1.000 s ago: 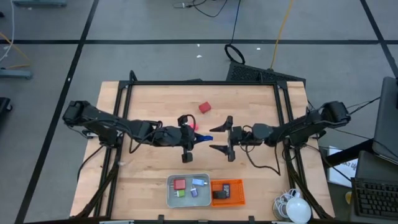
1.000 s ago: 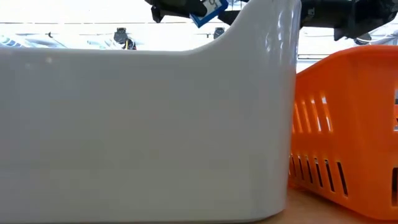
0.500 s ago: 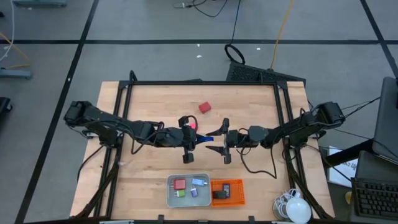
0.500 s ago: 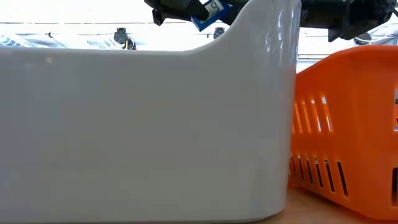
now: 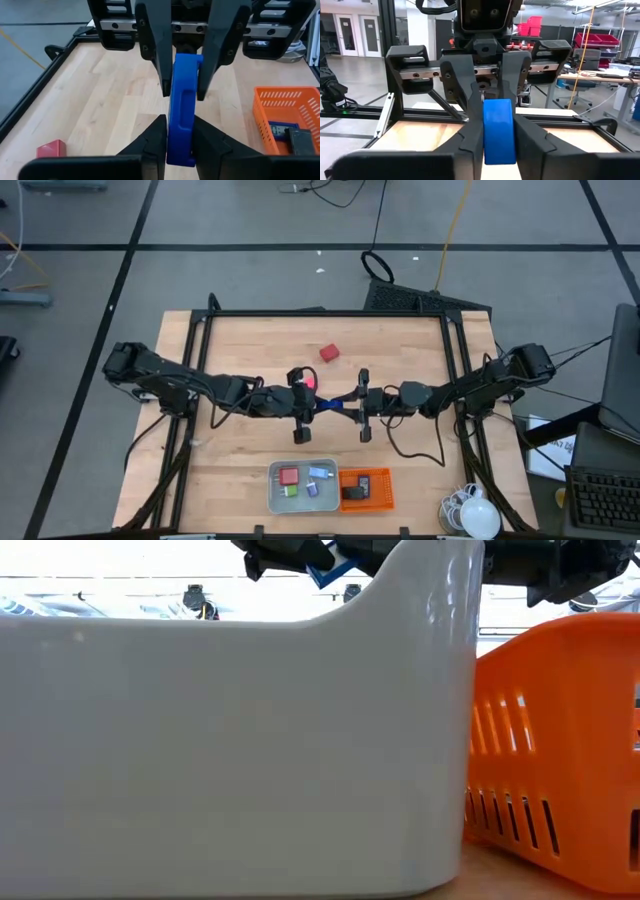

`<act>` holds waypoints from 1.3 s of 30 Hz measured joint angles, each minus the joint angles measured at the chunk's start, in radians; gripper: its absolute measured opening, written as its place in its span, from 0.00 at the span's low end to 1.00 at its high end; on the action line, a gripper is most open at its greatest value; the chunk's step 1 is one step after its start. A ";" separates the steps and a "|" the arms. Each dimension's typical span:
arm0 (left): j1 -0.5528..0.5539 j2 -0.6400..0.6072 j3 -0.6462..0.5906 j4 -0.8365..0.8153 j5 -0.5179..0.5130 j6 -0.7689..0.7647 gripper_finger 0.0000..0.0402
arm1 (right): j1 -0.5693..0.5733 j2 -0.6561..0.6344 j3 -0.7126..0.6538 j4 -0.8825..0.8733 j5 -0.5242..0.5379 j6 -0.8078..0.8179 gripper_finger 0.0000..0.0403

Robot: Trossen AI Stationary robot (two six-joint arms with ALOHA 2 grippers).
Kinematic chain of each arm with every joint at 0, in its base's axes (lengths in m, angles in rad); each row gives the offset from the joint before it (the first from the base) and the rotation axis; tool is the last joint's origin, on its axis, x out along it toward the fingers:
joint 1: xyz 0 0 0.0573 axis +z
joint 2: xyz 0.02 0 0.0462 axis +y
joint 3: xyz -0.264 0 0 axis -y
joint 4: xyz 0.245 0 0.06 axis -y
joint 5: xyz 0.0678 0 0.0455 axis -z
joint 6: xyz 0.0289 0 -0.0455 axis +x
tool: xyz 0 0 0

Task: Pick & Place Office items
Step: Put the blue digital timer into the orange bin

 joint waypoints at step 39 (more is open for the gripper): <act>-0.018 -0.168 0.000 -0.151 0.043 -0.005 0.19 | 0.119 -0.261 -0.018 -0.259 -0.026 -0.021 0.15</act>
